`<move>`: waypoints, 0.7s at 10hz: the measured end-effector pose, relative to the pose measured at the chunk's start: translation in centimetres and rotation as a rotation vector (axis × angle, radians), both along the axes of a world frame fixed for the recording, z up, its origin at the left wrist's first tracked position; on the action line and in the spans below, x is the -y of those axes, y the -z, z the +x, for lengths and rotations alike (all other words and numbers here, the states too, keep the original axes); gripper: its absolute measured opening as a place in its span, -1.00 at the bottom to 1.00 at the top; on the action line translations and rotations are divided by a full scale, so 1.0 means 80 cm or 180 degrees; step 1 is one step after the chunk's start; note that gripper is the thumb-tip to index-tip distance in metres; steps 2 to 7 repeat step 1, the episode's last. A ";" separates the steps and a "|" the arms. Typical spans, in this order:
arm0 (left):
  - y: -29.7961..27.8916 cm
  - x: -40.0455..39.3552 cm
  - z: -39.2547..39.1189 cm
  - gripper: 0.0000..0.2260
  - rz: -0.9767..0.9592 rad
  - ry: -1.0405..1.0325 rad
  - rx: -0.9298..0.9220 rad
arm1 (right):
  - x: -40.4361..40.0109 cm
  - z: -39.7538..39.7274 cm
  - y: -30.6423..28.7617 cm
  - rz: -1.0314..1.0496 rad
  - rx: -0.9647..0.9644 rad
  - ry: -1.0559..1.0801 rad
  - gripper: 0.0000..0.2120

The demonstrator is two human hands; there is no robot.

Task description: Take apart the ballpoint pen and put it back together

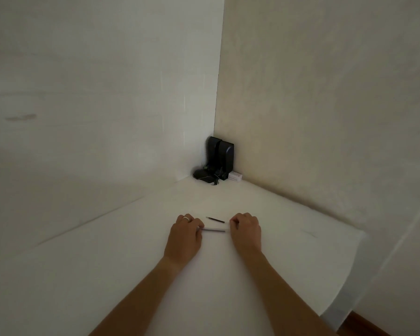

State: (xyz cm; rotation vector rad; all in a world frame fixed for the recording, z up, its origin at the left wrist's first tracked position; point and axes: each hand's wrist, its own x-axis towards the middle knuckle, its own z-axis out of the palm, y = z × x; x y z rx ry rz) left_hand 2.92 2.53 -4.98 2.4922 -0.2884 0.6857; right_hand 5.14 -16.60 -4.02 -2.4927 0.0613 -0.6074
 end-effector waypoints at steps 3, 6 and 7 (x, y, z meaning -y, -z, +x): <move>0.000 0.000 -0.001 -0.82 -0.0006 -0.0006 -0.0036 | 0.000 0.001 0.003 0.0105 0.0007 -0.0017 -0.87; 0.000 0.000 -0.001 -0.82 -0.0006 -0.0006 -0.0036 | 0.000 0.001 0.003 0.0105 0.0007 -0.0017 -0.87; 0.000 0.000 -0.001 -0.82 -0.0006 -0.0006 -0.0036 | 0.000 0.001 0.003 0.0105 0.0007 -0.0017 -0.87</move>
